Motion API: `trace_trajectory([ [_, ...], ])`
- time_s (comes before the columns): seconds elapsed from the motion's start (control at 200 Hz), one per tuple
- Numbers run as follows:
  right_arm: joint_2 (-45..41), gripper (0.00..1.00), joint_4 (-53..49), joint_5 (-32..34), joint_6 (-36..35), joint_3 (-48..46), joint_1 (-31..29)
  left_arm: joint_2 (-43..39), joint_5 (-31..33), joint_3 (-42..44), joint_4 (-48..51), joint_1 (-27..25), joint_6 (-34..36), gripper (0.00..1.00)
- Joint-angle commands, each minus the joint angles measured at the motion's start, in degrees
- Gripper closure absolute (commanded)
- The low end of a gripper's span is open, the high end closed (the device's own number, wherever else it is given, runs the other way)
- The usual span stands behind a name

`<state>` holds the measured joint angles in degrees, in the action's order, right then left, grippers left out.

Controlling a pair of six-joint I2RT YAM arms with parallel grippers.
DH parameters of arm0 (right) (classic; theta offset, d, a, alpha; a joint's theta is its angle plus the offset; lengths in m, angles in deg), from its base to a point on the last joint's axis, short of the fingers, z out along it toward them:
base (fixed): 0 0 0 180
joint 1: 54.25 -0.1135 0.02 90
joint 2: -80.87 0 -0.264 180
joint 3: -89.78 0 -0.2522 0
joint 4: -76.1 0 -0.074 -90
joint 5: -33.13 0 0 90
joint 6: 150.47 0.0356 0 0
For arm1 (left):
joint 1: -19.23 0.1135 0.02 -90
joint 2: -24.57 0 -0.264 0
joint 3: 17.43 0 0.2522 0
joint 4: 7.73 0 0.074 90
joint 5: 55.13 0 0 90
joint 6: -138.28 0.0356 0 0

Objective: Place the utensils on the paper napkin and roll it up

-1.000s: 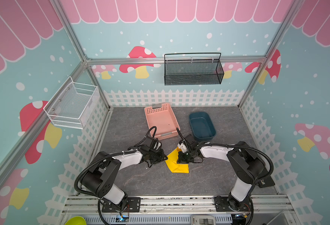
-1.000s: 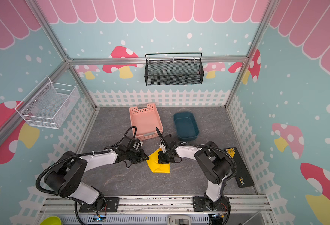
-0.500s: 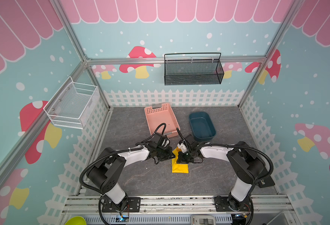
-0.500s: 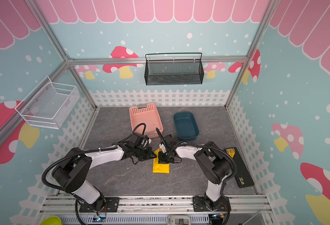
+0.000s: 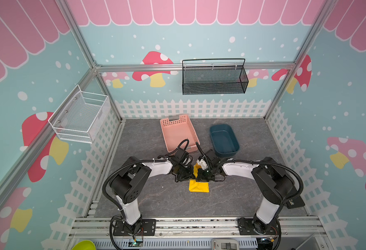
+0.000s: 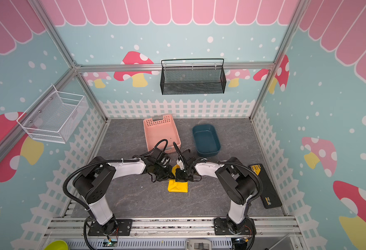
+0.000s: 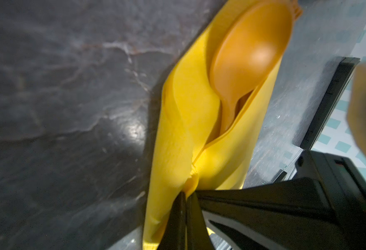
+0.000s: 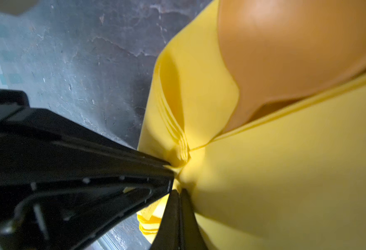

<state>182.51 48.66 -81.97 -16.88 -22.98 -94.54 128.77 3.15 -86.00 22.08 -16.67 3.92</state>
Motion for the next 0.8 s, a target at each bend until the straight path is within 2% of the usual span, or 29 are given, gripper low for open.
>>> trace_trajectory([
  [0.0, -0.6, 1.00, -2.3, 1.4, 0.0, -1.7, -0.6, 2.2, 0.1, -1.2, 3.5, -0.3, 1.1, 0.97],
  [0.44, -10.5, 1.00, -3.9, 0.2, 0.4, -4.4, -0.6, 3.4, 1.1, -1.7, 4.9, -0.1, 1.1, 0.97],
  [0.796, -11.1, 1.00, -3.9, -1.2, 0.0, -8.8, -0.6, 3.6, 1.3, -2.2, 5.3, 0.1, 1.2, 0.97],
])
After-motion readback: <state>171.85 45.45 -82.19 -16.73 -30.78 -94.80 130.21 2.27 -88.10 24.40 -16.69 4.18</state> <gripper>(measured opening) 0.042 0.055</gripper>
